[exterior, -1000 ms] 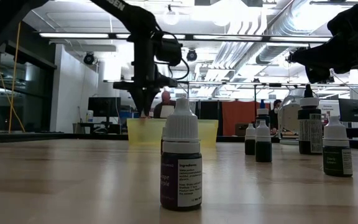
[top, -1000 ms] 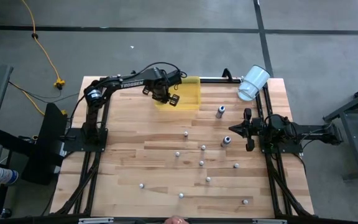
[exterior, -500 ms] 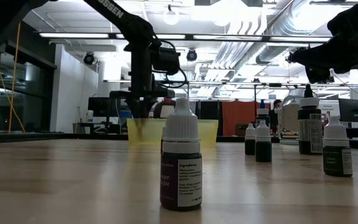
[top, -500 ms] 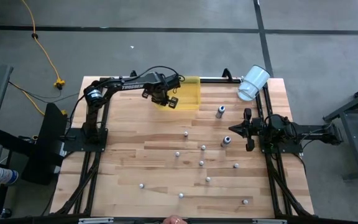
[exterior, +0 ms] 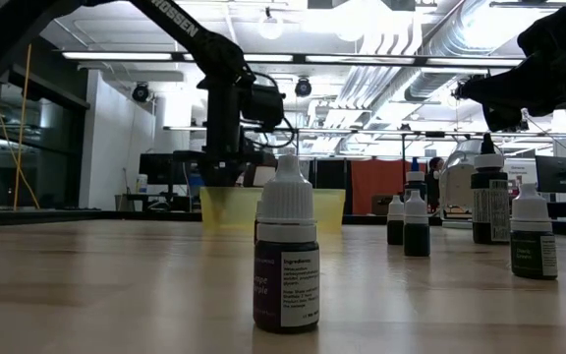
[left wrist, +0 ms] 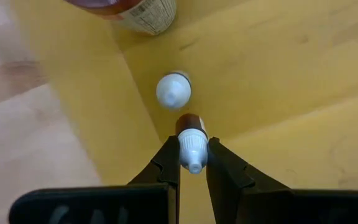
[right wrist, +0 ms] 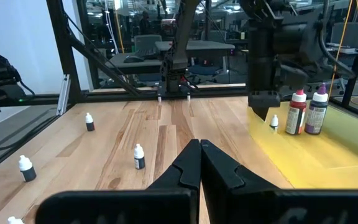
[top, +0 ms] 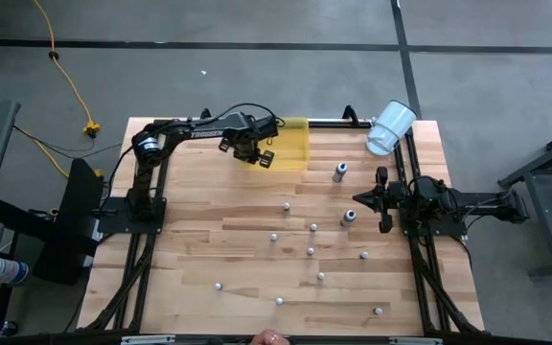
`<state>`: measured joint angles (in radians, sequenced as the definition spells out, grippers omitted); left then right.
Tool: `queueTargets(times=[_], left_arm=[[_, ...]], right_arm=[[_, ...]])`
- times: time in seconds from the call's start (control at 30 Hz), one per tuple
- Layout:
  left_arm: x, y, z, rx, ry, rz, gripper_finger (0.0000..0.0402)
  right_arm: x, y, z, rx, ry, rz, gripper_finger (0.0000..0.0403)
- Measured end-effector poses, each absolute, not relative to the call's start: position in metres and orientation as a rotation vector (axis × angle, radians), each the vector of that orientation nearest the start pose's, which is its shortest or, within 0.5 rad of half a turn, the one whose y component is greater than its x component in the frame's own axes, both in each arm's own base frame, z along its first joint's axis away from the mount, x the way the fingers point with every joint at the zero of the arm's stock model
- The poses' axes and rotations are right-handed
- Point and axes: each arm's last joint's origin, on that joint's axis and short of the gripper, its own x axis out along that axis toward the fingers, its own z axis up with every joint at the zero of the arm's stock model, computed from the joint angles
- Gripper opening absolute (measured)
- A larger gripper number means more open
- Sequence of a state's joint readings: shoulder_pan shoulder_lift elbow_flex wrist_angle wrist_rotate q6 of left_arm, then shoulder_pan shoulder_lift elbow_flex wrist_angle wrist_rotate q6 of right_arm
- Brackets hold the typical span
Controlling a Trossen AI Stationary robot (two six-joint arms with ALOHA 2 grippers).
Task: Pick & Place food coloring
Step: Put the top small red food coloring bottle into the yellow container, then put the small orange food coloring bottle into the yellow container
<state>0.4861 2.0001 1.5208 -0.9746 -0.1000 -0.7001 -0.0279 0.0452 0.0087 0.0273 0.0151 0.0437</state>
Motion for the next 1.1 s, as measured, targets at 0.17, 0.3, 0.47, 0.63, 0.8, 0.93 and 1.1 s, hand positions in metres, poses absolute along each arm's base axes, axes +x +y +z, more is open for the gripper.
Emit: queueTargets(times=[0.17,0.3,0.47,0.63,0.8,0.93,1.1], left_arm=[[0.344,0.183,0.184,-0.843,1.228,0.952,0.0037],[0.345,0.184,0.184,-0.841,1.217,0.948,0.0038],[0.345,0.184,0.184,-0.840,1.218,0.942,0.0039],[0.345,0.184,0.184,-0.843,1.217,0.939,0.0075],[0.345,0.184,0.185,-0.841,1.227,0.929,0.0134],[0.348,0.185,0.191,-0.821,1.220,0.907,0.0163],[0.351,0.187,0.202,-0.788,1.215,0.900,0.0174]], right_arm=[[0.100,-0.003,0.166,0.044,0.008,-0.043,0.0000],[0.100,-0.003,0.166,0.044,0.009,-0.043,0.0000],[0.100,-0.003,0.165,0.044,0.009,-0.043,0.0000],[0.100,-0.003,0.166,0.044,0.009,-0.043,0.0000],[0.100,-0.003,0.166,0.044,0.008,-0.043,0.0000],[0.100,-0.003,0.166,0.044,0.009,-0.043,0.0000],[0.100,-0.003,0.166,0.044,0.008,-0.043,0.0000]])
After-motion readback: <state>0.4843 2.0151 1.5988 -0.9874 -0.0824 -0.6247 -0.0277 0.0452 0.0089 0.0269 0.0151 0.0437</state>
